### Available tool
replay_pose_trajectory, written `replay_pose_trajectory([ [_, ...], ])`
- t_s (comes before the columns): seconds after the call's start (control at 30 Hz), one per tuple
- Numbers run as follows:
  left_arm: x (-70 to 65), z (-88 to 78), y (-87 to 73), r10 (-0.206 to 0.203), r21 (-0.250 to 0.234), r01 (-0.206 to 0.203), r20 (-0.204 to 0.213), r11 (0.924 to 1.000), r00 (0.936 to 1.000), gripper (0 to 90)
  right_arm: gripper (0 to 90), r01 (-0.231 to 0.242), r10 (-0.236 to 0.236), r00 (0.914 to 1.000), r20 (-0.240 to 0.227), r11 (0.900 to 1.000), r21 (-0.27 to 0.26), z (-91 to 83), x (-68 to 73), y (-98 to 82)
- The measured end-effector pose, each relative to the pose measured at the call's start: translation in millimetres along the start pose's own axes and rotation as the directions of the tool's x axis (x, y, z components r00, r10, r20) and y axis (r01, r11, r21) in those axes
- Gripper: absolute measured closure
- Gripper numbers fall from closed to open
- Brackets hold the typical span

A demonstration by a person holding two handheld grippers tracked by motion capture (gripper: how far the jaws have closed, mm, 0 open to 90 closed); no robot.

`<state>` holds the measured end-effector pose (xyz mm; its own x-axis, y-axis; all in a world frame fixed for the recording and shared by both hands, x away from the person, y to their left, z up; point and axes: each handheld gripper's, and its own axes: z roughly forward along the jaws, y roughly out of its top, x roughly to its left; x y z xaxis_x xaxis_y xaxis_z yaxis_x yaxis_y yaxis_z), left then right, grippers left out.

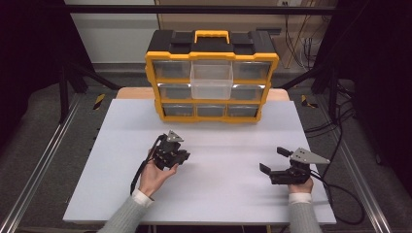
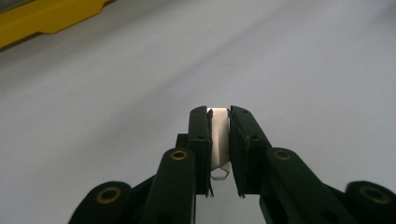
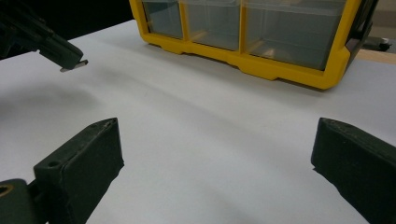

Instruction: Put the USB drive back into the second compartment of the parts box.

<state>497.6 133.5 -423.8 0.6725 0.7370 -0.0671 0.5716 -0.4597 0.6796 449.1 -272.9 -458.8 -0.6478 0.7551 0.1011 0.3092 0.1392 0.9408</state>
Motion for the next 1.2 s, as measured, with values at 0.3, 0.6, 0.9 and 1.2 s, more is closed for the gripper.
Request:
replay_pose_trajectory([
  [0.3,2.1,-15.8,3.4,-0.006,-0.033,0.006,0.000,0.9994,1.0000,79.3,2.4,0.002,-0.002,1.0000,-0.004,1.000,0.000,-0.1,-0.1,-0.2],
  [0.6,3.3,-33.8,7.7,-0.004,-0.064,0.003,-0.004,0.9979,1.0000,79.3,2.4,-0.001,0.001,1.0000,-0.004,1.000,0.002,0.2,-0.7,0.1],
  [0.9,0.6,-46.7,10.2,0.001,-0.080,-0.001,0.001,0.9968,1.0000,79.3,2.4,-0.003,0.003,1.0000,-0.004,1.000,0.006,0.3,-0.4,0.0],
  [1.2,-1.5,-61.9,14.5,0.006,-0.104,-0.005,0.007,0.9945,1.0000,79.3,2.4,-0.003,0.003,1.0000,-0.006,1.000,0.002,-0.1,-0.2,0.1],
])
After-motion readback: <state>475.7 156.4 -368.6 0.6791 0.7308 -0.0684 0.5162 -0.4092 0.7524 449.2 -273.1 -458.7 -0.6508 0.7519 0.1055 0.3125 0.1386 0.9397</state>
